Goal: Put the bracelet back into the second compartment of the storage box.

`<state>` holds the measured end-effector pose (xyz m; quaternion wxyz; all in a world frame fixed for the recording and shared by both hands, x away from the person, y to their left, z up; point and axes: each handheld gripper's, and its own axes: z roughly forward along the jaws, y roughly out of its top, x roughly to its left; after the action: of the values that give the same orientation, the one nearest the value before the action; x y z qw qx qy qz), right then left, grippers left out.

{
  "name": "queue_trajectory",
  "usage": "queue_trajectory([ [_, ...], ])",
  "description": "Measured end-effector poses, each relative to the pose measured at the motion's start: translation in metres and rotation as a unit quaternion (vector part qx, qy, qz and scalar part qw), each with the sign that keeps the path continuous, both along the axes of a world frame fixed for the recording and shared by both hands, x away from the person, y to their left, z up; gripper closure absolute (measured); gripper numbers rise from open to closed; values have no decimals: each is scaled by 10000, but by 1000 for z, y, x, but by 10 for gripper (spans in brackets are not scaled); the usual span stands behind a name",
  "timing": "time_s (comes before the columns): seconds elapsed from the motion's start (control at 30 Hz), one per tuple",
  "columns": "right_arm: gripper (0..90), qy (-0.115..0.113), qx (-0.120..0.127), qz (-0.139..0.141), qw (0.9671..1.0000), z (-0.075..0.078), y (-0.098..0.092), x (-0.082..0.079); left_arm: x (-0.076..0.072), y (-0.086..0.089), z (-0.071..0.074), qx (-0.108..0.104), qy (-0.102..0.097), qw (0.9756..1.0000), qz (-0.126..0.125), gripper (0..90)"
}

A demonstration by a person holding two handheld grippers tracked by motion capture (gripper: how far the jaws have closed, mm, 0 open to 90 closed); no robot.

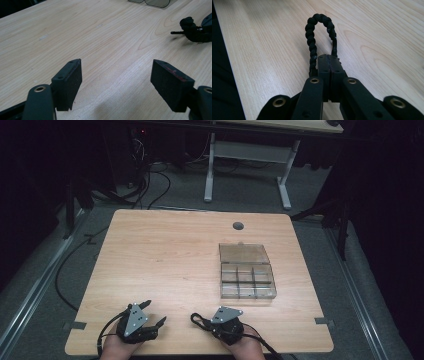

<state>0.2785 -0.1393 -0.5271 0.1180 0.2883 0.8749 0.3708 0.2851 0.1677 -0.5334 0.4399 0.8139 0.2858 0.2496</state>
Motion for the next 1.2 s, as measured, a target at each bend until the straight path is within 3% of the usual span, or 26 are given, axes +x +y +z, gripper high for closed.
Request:
queue_trajectory([
  [0.27, 900, 45, 4, -230, 9997, 1, -19, 0, 0, 0, 0, 0, 11, 10000, 6, 257],
  [0.47, 900, 61, -124, -393, 9991, 3, -37, -1, 0, 0, 0, 12, 9, 10000, 3, 256],
  [0.67, 900, 50, -129, -691, 9975, 3, -64, -2, 0, 0, 0, 23, 12, 10000, 7, 256],
  [0.77, 900, 34, -148, -959, 9953, 5, -81, -4, 0, 0, 0, 22, 10, 10000, 14, 256],
  [0.9, 900, 4, -181, -1118, 9936, 6, -94, -5, 0, 0, 0, 26, 6, 10000, 14, 256],
  [0.97, 900, 23, -151, -1319, 9911, 5, -110, -8, 0, 0, 0, 31, 15, 10000, 15, 256],
  [1.2, 900, 33, -58, -1570, 9876, 3, -124, -12, 0, -1, 0, 32, 11, 10000, 27, 256],
])
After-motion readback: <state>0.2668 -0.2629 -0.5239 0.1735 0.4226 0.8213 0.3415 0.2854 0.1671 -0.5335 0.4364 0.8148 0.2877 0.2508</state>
